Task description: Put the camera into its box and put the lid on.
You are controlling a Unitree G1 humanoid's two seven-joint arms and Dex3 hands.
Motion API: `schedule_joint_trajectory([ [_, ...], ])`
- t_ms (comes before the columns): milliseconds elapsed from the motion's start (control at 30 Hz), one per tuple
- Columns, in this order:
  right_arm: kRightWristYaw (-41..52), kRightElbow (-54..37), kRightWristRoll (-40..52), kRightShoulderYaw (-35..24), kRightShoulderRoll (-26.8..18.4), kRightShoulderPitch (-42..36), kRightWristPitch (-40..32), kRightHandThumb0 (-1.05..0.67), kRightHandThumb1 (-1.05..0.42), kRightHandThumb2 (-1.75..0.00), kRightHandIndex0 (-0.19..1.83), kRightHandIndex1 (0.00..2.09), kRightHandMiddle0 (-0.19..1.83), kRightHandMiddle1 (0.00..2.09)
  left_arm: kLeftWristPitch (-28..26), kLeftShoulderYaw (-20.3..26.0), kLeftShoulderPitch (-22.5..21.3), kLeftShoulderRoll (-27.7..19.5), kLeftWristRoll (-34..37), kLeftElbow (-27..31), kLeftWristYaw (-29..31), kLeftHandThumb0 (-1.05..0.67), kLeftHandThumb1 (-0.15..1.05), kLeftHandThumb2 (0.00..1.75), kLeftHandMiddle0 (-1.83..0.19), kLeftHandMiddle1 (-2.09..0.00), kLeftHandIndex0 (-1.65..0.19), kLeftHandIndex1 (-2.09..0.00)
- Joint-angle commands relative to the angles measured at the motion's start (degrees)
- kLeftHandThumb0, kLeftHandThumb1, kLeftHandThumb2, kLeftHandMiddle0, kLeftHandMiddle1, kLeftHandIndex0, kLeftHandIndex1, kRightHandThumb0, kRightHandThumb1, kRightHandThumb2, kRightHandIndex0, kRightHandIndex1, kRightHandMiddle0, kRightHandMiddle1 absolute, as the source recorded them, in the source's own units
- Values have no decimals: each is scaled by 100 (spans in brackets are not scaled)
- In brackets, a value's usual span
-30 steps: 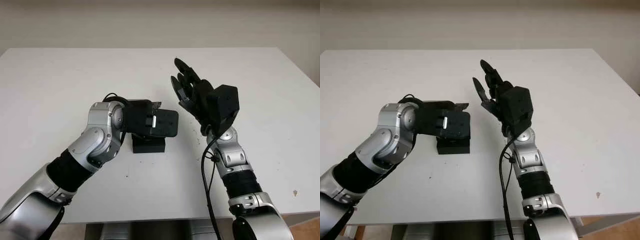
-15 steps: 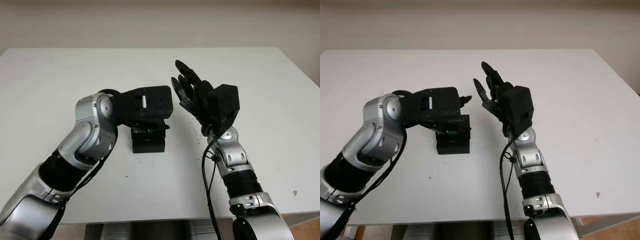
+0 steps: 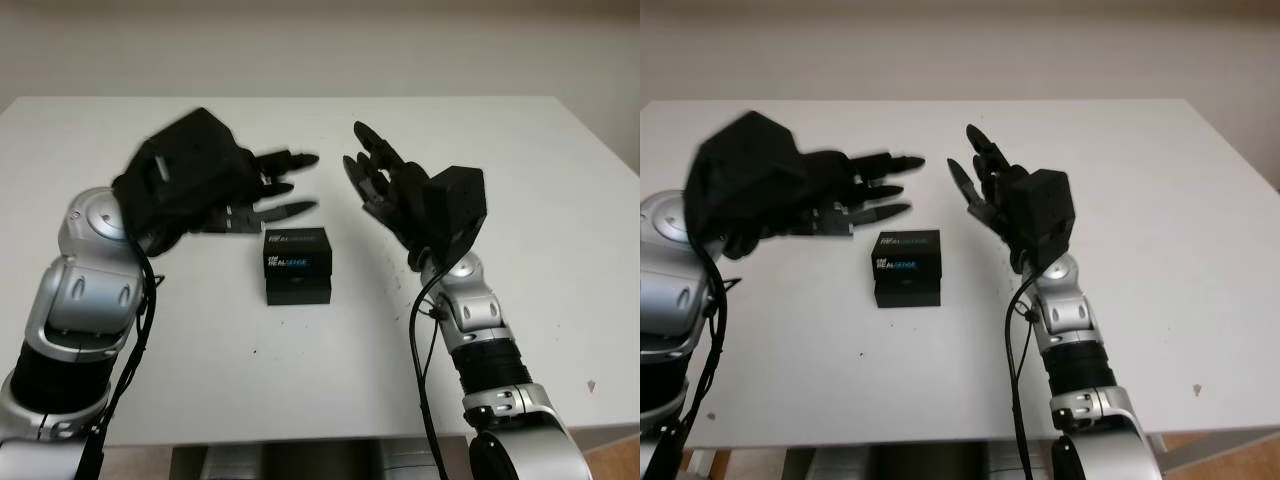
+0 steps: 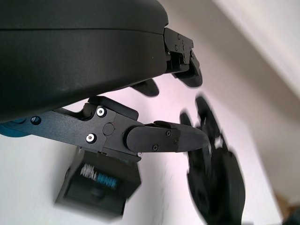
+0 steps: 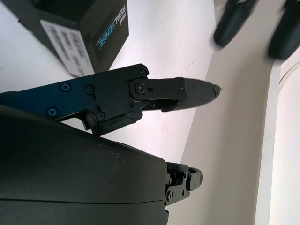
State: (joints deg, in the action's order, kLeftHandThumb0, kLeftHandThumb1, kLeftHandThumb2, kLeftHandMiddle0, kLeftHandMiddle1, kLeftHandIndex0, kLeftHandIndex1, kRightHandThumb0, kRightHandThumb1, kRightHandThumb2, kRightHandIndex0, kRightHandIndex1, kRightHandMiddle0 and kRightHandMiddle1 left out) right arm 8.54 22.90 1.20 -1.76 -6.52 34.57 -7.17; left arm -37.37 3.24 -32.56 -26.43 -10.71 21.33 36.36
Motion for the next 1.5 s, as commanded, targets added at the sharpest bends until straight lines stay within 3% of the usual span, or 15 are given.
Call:
schedule_joint_trajectory([
  [0, 101, -30, -5, -62, -233, 187, 90, -66, -105, -16, 10, 8, 10, 12, 534, 256, 199, -10, 101, -191, -334, -49, 105, 21, -6, -121, 0, -111],
  [67, 213, -85, -52, -48, -406, 288, 41, -69, -104, -11, 16, 11, 13, 12, 920, 385, 260, -99, 223, -403, -529, -51, 105, 16, 4, -114, 8, -114],
  [133, 320, -104, -22, -74, -534, 405, -34, -72, -103, -8, 19, 12, 14, 13, 1288, 400, 251, -288, 235, -711, -629, -55, 105, 11, 4, -94, 11, -106],
  [233, 435, -116, 22, -111, -654, 546, -104, -71, -102, -6, 19, 11, 15, 13, 1820, 302, 81, -600, 168, -1357, -667, -65, 105, 9, -13, -33, 4, -61],
  [300, 536, -139, 59, -129, -728, 596, -134, -68, -102, -6, 17, 10, 14, 12, 2199, 226, -171, -700, 250, -1975, -607, -71, 102, 6, -12, -12, 3, -37],
  [367, 609, -143, 76, -133, -775, 649, -167, -66, -102, -6, 17, 9, 13, 12, 2684, 68, -509, -849, 272, -2709, -422, -78, 100, 5, -8, -6, 4, -27],
  [467, 634, -135, 0, -93, -835, 719, -247, -67, -102, -5, 17, 9, 14, 12, 3380, -367, -1085, -1152, 4, -3741, -63, -88, 99, 5, -3, -4, 5, -20],
  [600, 733, 50, -197, 7, -1008, 818, 40, -66, -103, -6, 19, 10, 15, 13, 3793, -1196, -2102, -1333, -577, -4795, 698, -95, 97, 4, -1, -4, 8, -14],
  [867, 1025, 115, -447, 171, -1346, 1113, 8, -63, -102, -5, 20, 10, 15, 16, 3493, -2345, -3603, -1031, -1496, -5599, 1971, -94, 96, 6, -3, -5, 11, -9],
  [1033, 1065, 296, -517, 199, -1373, 1151, 191, -65, -102, -5, 19, 10, 12, 18, 3629, -2653, -4009, -815, -1672, -5930, 2417, -103, 101, 7, 11, -1, 15, -6],
  [1167, 1038, 278, -582, 221, -1400, 1113, 180, -65, -102, -5, 20, 10, 12, 19, 3712, -2683, -4162, -641, -1603, -6248, 2649, -99, 101, 6, 13, -3, 15, -6],
  [1367, 953, 200, -618, 221, -1381, 1066, -7, -64, -103, -6, 18, 9, 9, 19, 4051, -2829, -4253, -470, -1662, -6586, 2869, -104, 104, 6, 18, -2, 16, -5],
  [1467, 904, 254, -591, 197, -1339, 1063, 41, -65, -103, -6, 17, 8, 9, 19, 3834, -2865, -4219, -403, -1732, -6541, 2903, -105, 102, 5, 18, -1, 17, -5],
])
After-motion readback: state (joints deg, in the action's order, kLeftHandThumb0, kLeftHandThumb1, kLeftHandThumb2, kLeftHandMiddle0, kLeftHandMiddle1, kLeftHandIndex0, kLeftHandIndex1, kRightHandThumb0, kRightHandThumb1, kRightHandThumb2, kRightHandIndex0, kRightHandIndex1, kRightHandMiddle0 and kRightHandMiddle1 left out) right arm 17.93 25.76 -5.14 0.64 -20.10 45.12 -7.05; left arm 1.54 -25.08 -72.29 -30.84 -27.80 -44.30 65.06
